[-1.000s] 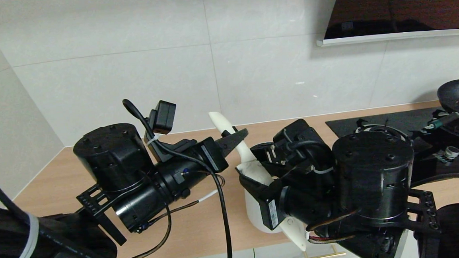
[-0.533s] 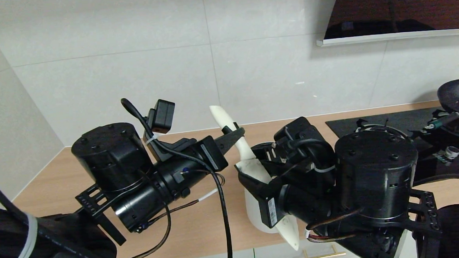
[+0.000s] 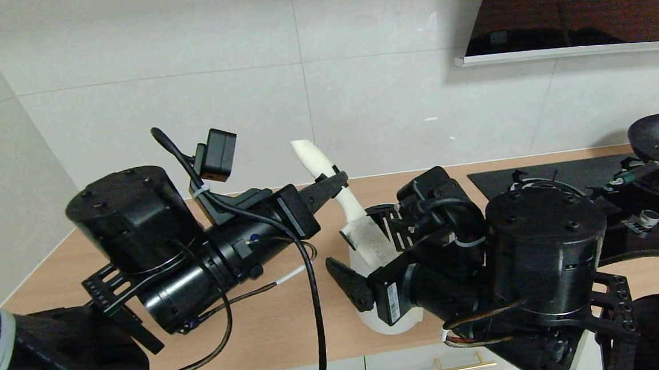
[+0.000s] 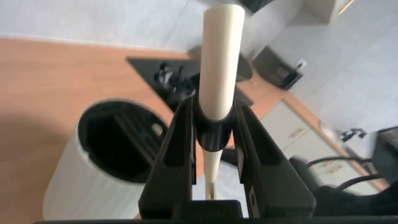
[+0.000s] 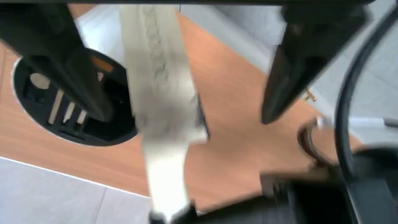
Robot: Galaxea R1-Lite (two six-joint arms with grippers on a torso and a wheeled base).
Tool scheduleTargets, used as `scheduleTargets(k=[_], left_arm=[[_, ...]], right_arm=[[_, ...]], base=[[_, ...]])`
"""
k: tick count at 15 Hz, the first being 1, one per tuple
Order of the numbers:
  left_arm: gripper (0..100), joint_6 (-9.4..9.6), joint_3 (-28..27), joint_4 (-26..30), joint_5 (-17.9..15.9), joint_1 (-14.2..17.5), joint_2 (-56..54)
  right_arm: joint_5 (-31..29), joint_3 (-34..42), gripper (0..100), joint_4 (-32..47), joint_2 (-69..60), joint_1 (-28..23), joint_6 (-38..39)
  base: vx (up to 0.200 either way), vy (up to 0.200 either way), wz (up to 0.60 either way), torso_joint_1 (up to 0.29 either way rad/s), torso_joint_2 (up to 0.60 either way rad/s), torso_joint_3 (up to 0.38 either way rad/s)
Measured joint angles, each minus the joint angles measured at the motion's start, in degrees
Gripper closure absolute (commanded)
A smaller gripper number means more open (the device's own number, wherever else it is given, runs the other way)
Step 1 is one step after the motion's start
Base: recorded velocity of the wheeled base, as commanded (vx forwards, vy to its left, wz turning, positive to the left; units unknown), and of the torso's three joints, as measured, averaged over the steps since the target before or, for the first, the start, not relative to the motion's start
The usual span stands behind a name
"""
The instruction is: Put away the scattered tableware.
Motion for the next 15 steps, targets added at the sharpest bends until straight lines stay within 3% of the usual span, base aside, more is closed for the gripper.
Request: scheduleTargets(k=[1,4,9,10,11,13,15], left_arm=[[100,0.72,-0.11,-0.11,-0.01,-0.05,-0.83],[100,8.35,-1.62,-0.11,-0.06,0.52,-2.17],[100,16.08,-13.89,-0.29,-3.16,1.60,-0.09],[100,19.77,-16.26,-0.77,-4.06,1.74,1.66],[100,23.87,-18.30,-3.55,-4.47,1.85,4.05],[100,26.77,-19.82,-13.48,-5.13,1.99,8.72],[100,29.35,-20.59,-16.29,-5.42,2.07,11.89]], right_arm=[[0.04,0.55,0,-0.80,-0.69,0.00,-0.79],[0.72,2.86,0,-2.15,-4.22,-2.04,-4.52],[4.83,3.91,0,-1.82,-10.56,-13.29,-6.12],[4.90,3.43,0,-1.29,-11.00,-14.91,-6.14],[4.90,3.04,0,-1.01,-11.08,-16.29,-6.12],[4.92,2.82,0,-0.88,-10.93,-17.65,-6.14],[4.90,2.76,0,-0.88,-10.80,-18.33,-6.14]], base=[[0.000,0.000,0.00,0.000,0.00,0.000],[0.000,0.000,0.00,0.000,0.00,0.000],[0.000,0.000,0.00,0.000,0.00,0.000],[0.000,0.000,0.00,0.000,0.00,0.000],[0.000,0.000,0.00,0.000,0.00,0.000],[0.000,0.000,0.00,0.000,0.00,0.000],[0.000,0.000,0.00,0.000,0.00,0.000]])
